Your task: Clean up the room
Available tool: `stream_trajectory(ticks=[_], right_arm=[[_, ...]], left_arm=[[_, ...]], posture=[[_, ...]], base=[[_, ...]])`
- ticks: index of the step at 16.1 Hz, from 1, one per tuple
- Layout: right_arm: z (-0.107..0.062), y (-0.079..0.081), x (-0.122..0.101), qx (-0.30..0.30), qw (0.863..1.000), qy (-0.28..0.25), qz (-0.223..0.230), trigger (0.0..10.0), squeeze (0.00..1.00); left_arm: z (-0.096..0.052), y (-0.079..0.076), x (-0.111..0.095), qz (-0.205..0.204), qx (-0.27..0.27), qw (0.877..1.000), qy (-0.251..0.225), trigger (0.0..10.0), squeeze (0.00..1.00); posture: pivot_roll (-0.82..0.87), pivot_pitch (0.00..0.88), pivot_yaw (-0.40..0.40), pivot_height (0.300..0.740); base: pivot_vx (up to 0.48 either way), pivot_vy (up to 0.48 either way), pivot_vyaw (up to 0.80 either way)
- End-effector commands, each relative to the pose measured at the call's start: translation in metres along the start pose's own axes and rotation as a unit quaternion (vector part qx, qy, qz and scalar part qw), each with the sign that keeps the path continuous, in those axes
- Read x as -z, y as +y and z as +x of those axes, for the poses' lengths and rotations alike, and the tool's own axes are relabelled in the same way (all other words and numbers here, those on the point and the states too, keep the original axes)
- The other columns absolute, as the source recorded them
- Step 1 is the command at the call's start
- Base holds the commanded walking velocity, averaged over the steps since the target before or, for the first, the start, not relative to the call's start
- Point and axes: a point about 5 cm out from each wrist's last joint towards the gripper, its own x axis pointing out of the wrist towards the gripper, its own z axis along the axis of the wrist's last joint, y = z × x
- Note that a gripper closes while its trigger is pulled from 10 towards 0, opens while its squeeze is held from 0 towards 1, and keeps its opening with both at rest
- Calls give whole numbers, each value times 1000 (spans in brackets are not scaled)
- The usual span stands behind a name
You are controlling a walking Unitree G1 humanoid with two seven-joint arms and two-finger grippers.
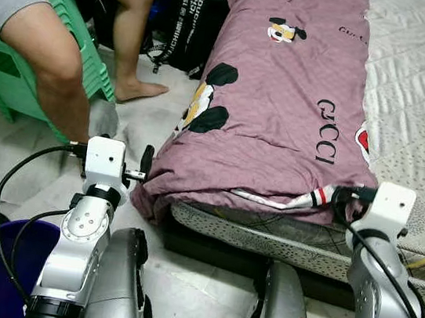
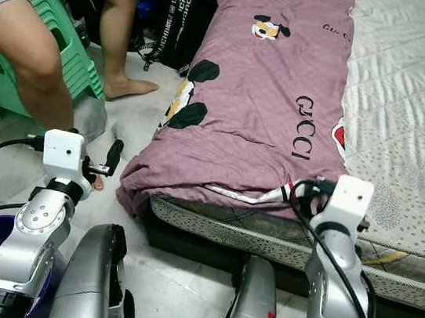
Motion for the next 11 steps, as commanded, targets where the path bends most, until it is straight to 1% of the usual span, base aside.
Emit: stream_trajectory(ticks=[1,2,3,4,5,6,8,9,11], right_arm=[[-2,-1,3,0,1000,8,-2,10000,0],[-2,-1,6,-1,1000,15,2,10000,0],[-3,0,19,-7,999,45,20,10000,0],[-3,1,23,-11,998,52,23,10000,0],[-4,2,25,-15,998,53,22,3725,0],[-4,3,25,-18,998,48,23,0,0],[-3,6,22,-21,999,34,22,0,0],[1,11,19,-27,999,23,16,0,0],[2,13,20,-27,999,27,20,0,0]], left_arm=[[0,2,2,0,-3,1000,4,10000,0],[0,2,3,1,-3,1000,5,10000,0],[1,3,4,-1,-3,1000,8,10000,0],[1,3,4,-1,-3,1000,8,10000,0],[2,2,4,-2,-3,1000,8,10000,0],[2,2,4,-2,-3,1000,8,10000,0],[2,2,4,-2,-2,1000,8,10000,0],[2,3,4,-2,-3,1000,9,10000,0],[2,3,4,-2,-3,1000,9,10000,0]], posture=[[31,59,13,524],[29,60,15,524],[26,62,18,524],[26,62,18,524],[26,62,18,524],[29,64,21,524],[29,64,21,524],[31,66,23,524],[31,66,23,524]], base=[[0,0,0],[0,0,0],[0,0,0],[0,0,0],[0,0,0],[0,0,0],[0,0,0],[0,0,0],[0,0,0]])
